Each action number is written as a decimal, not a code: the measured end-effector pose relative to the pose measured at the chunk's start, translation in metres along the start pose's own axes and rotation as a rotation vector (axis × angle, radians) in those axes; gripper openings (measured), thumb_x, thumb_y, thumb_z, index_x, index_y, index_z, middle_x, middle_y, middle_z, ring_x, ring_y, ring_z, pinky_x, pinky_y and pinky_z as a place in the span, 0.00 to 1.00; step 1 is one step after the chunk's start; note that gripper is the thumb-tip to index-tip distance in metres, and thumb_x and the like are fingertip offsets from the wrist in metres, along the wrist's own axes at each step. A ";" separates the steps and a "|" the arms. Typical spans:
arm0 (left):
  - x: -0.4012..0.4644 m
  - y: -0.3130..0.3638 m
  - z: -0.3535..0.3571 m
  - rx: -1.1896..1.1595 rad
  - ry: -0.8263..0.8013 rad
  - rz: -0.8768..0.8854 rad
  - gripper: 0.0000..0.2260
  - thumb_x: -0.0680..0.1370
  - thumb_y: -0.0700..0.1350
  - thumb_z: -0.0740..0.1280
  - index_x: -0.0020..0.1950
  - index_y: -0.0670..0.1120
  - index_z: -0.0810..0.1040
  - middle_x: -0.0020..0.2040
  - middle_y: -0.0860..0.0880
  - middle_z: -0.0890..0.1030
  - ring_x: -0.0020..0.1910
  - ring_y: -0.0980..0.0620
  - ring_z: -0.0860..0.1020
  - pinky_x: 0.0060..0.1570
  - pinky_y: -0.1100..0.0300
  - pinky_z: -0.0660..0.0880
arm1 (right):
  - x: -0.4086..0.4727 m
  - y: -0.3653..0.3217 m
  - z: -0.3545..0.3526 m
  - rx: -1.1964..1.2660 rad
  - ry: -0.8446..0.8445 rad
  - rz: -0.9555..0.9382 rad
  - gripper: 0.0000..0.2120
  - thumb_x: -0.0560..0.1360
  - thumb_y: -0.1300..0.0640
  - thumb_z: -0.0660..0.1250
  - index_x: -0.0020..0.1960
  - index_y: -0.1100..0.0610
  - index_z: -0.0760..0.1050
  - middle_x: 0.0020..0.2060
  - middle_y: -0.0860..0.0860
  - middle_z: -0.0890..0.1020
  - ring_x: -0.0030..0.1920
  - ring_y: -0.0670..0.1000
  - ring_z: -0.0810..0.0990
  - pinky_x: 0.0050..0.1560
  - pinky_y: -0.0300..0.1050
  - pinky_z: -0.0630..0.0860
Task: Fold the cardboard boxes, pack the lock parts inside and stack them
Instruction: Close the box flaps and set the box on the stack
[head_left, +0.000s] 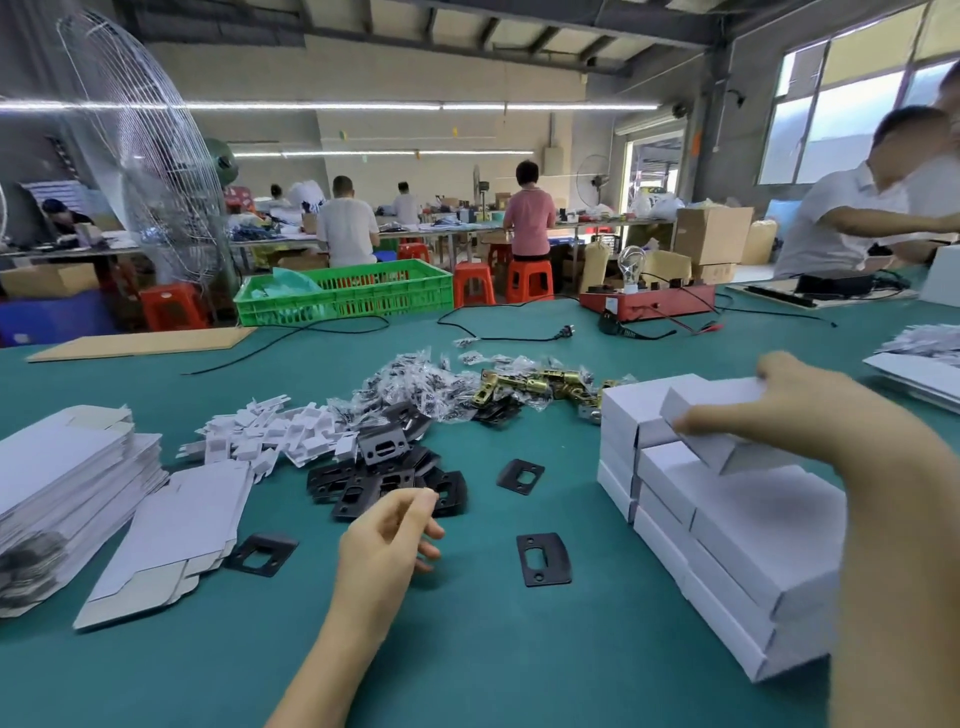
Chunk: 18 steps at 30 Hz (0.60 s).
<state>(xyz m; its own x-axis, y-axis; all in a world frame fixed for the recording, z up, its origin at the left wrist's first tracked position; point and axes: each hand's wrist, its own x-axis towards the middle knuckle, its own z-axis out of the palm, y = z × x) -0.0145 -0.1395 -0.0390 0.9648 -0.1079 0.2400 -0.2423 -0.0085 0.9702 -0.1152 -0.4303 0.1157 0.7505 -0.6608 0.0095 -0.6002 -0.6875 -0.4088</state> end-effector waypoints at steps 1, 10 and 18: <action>0.000 0.000 0.000 -0.004 0.008 -0.004 0.12 0.80 0.46 0.65 0.39 0.54 0.83 0.33 0.49 0.81 0.31 0.52 0.77 0.30 0.61 0.75 | 0.003 -0.001 0.003 0.004 -0.018 0.007 0.39 0.61 0.33 0.72 0.60 0.57 0.65 0.59 0.62 0.72 0.60 0.63 0.70 0.58 0.53 0.72; 0.002 -0.001 -0.001 -0.033 0.053 -0.016 0.14 0.80 0.46 0.65 0.36 0.47 0.83 0.32 0.46 0.80 0.29 0.52 0.76 0.28 0.62 0.74 | 0.009 -0.024 0.029 -0.072 -0.097 0.066 0.37 0.57 0.33 0.73 0.55 0.53 0.64 0.57 0.60 0.70 0.62 0.63 0.66 0.50 0.52 0.67; 0.004 -0.004 0.000 -0.040 0.048 -0.038 0.13 0.80 0.46 0.66 0.38 0.44 0.83 0.31 0.47 0.80 0.29 0.53 0.76 0.29 0.63 0.74 | 0.014 -0.013 0.027 -0.114 -0.115 0.085 0.40 0.65 0.35 0.71 0.67 0.56 0.63 0.63 0.63 0.67 0.65 0.64 0.64 0.50 0.50 0.66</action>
<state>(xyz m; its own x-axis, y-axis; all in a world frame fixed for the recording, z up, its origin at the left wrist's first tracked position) -0.0099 -0.1396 -0.0416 0.9772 -0.0606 0.2035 -0.2021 0.0284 0.9789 -0.0890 -0.4222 0.0965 0.7187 -0.6836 -0.1275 -0.6851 -0.6648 -0.2978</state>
